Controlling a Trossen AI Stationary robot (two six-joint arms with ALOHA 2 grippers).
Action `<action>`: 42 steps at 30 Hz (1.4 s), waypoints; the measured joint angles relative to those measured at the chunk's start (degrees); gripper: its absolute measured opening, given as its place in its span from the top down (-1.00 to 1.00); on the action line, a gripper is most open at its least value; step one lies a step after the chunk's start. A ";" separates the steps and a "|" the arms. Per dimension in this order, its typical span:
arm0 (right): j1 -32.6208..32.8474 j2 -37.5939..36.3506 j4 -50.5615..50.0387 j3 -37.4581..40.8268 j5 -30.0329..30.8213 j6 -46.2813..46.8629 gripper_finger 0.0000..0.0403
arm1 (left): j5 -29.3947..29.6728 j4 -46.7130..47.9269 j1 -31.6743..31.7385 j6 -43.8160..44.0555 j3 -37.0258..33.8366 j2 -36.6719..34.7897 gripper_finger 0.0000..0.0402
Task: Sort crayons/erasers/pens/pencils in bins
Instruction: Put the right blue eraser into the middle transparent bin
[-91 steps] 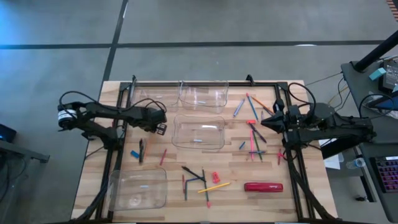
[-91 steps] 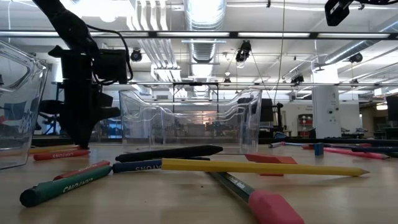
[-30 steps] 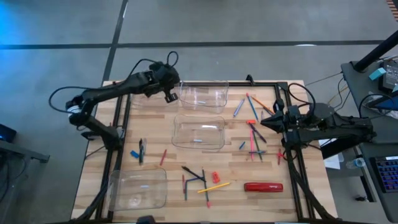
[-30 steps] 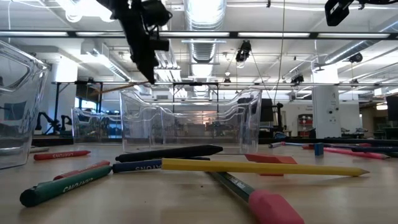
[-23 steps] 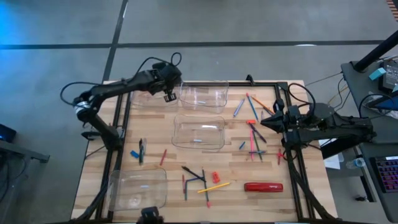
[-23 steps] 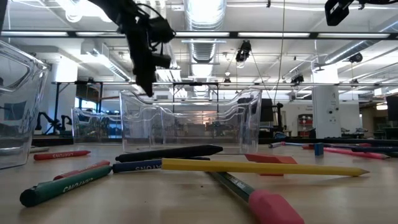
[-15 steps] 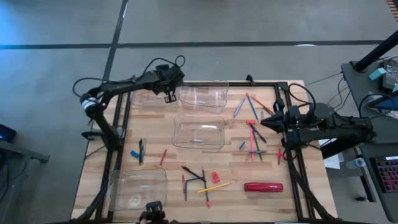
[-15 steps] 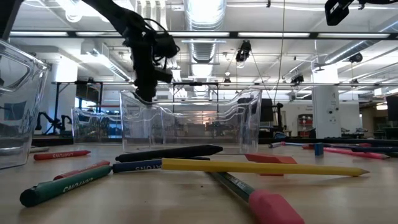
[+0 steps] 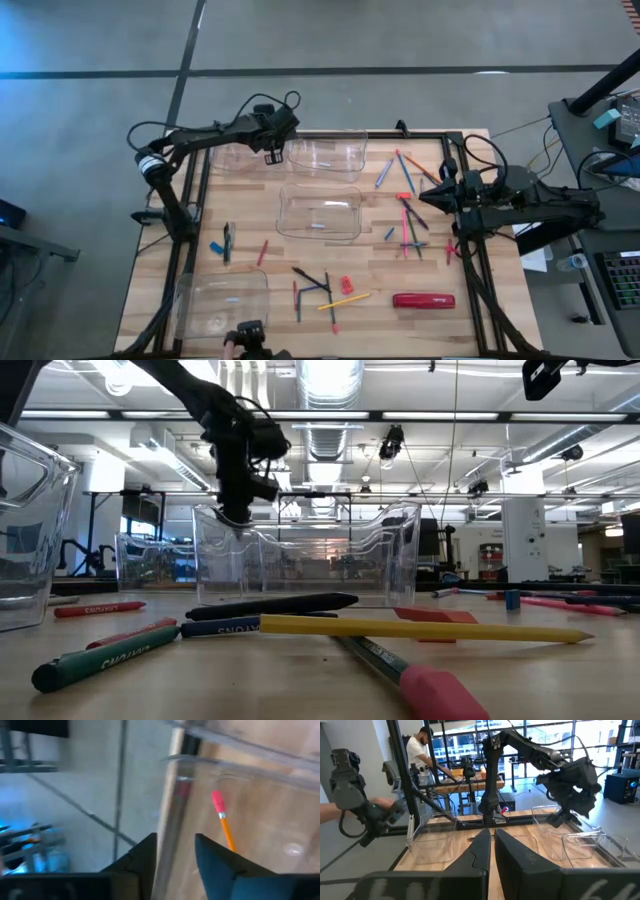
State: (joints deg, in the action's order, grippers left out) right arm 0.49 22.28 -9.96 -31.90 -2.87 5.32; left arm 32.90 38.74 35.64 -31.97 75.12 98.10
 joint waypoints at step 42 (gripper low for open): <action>-0.04 4.22 -1.11 0.02 5.95 2.10 0.91 | -5.41 -55.05 -52.42 31.69 -18.15 -16.41 0.13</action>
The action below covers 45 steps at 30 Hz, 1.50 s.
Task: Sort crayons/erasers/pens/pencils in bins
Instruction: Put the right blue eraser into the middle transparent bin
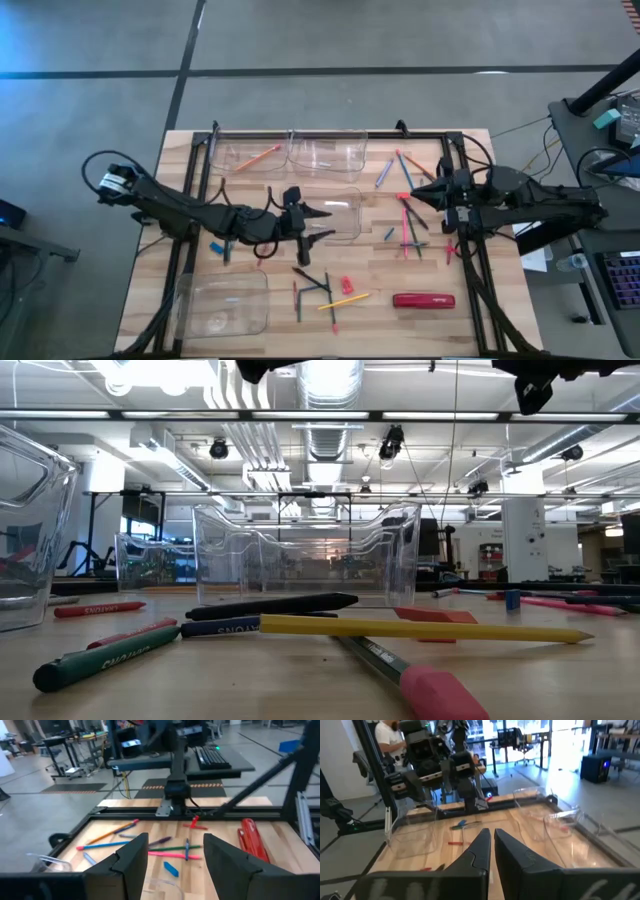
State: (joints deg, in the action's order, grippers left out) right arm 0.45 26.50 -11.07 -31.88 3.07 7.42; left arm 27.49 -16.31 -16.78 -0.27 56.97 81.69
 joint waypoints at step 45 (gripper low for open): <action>0.04 21.53 -12.81 0.31 0.92 -9.59 0.46 | -0.17 0.06 -0.98 4.50 -2.11 -0.55 0.13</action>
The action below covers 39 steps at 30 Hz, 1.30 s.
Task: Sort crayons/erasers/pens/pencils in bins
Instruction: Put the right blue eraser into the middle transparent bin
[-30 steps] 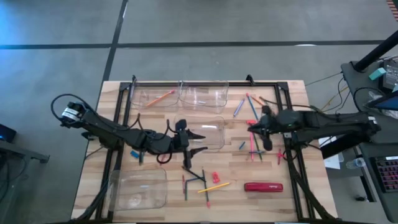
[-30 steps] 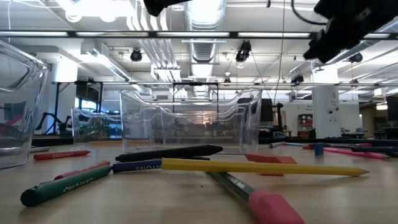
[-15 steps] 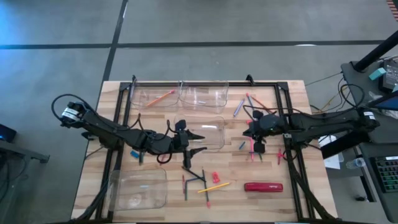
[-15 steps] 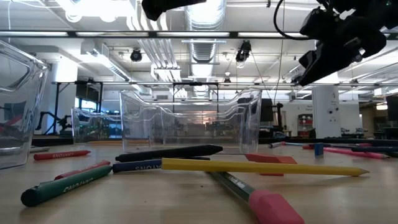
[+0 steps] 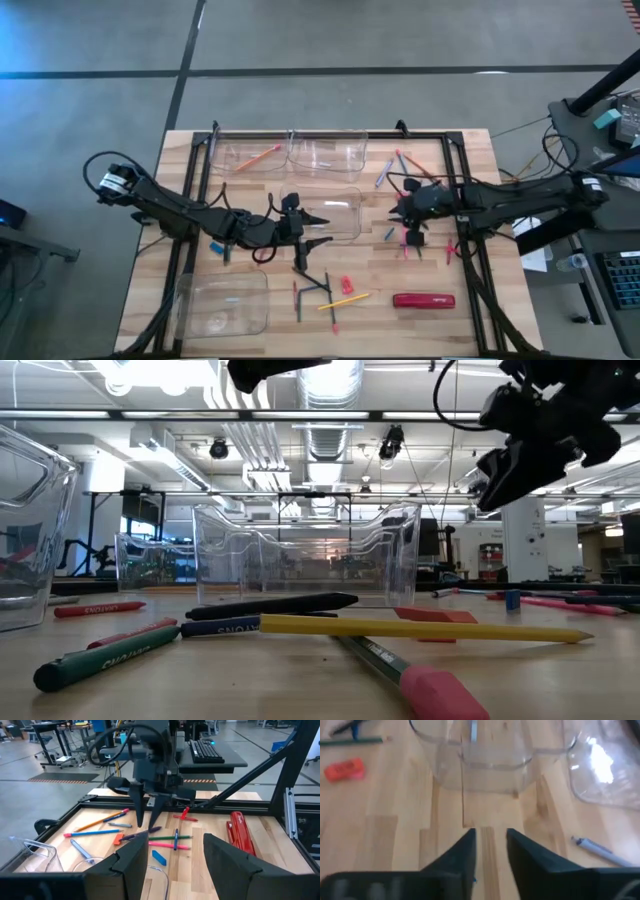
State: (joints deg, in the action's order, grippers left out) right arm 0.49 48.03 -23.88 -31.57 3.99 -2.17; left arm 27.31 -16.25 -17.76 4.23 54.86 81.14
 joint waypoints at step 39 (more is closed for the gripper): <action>0.04 23.00 8.54 3.87 -5.18 -9.24 0.60 | -0.02 0.07 -0.02 0.02 -0.55 0.11 0.13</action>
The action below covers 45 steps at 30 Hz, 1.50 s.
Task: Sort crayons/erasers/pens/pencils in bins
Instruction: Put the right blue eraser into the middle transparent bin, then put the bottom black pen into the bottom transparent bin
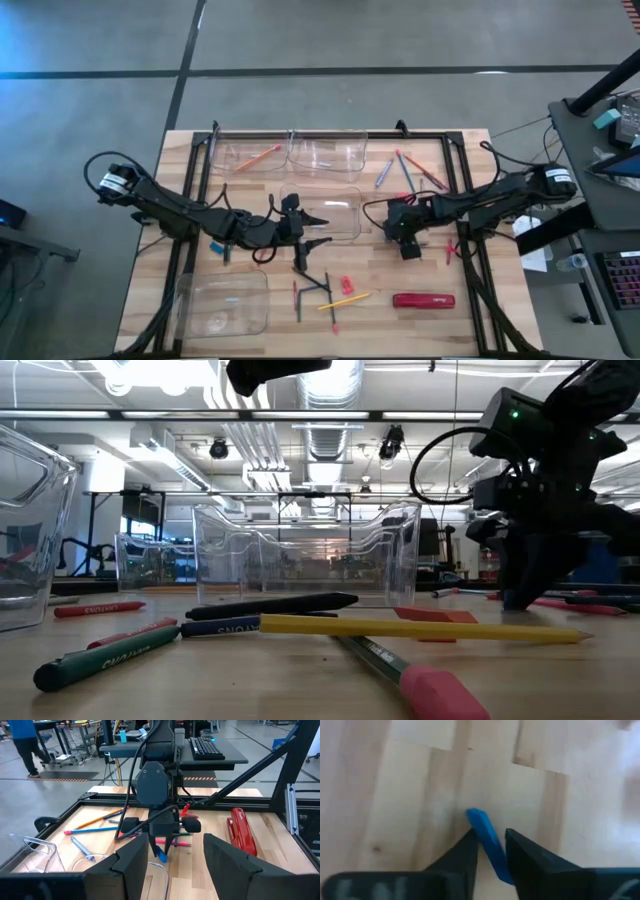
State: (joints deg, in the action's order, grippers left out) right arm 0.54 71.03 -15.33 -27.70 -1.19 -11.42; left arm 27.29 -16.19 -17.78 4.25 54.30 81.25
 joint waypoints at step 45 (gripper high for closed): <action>2.21 -14.07 13.62 -7.74 9.99 14.52 -0.03 | -0.19 -0.83 -1.96 -0.13 -0.43 -0.72 0.13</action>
State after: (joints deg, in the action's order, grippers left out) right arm 2.75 56.96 -1.71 -35.44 8.80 3.10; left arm 27.10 -17.02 -19.74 4.12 53.88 80.53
